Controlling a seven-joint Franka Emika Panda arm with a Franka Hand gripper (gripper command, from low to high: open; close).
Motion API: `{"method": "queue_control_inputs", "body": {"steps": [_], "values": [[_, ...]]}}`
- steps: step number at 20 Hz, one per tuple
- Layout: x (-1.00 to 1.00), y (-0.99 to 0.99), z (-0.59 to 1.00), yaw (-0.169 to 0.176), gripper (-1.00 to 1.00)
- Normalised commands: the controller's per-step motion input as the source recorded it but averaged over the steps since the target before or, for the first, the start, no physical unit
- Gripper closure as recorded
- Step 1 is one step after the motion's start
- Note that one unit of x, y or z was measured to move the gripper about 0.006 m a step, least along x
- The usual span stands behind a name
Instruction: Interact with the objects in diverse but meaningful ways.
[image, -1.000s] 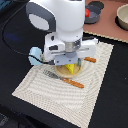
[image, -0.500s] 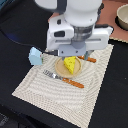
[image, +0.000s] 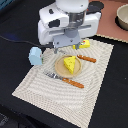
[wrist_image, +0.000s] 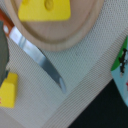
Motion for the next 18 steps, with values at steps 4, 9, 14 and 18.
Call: {"method": "queue_control_inputs", "body": {"steps": [4,9,14,18], "values": [[-0.89,0.02,-0.03,0.162,-1.0],[-0.89,0.0,-0.06,0.158,-1.0],[-0.89,0.0,-0.06,0.156,-1.0],[-0.87,0.0,-0.09,0.158,-1.0]]}}
